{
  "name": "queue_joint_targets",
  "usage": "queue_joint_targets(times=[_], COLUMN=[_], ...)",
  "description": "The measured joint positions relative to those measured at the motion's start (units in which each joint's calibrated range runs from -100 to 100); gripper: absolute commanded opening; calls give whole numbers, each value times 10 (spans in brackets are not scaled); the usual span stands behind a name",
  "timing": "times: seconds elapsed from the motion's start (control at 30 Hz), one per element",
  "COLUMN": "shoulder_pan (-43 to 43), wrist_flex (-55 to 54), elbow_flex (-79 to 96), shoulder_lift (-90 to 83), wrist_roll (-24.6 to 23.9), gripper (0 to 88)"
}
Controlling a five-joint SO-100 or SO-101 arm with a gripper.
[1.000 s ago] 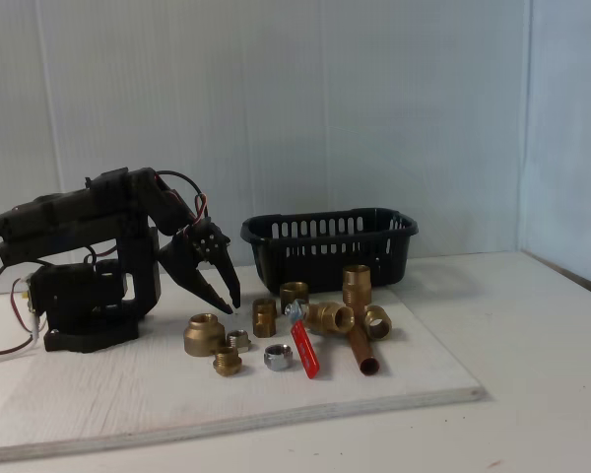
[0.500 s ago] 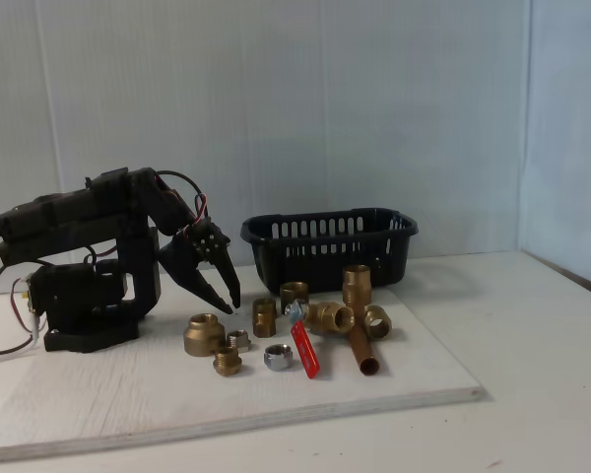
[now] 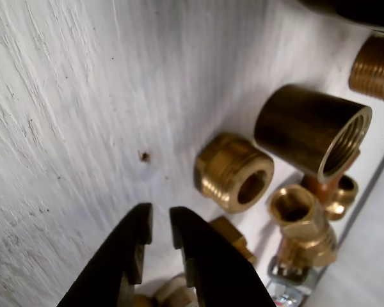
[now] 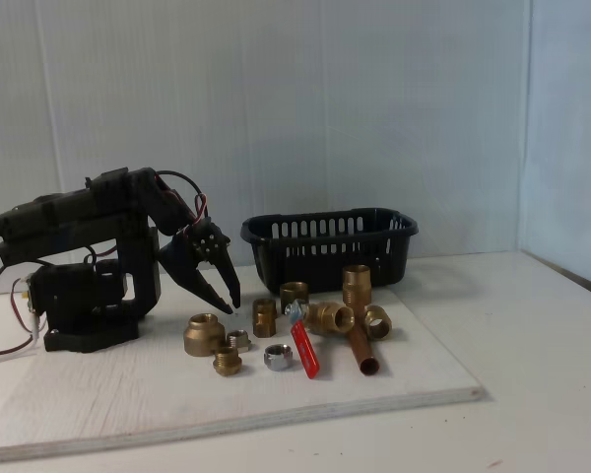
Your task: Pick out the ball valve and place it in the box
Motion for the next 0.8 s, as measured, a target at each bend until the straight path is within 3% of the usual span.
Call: queue_joint_targets(times=[0.8], shoulder_pan=[24], wrist_flex=[-9], elbow_flex=[-20], shoulder_lift=[-1], wrist_roll=[-2], gripper=[14])
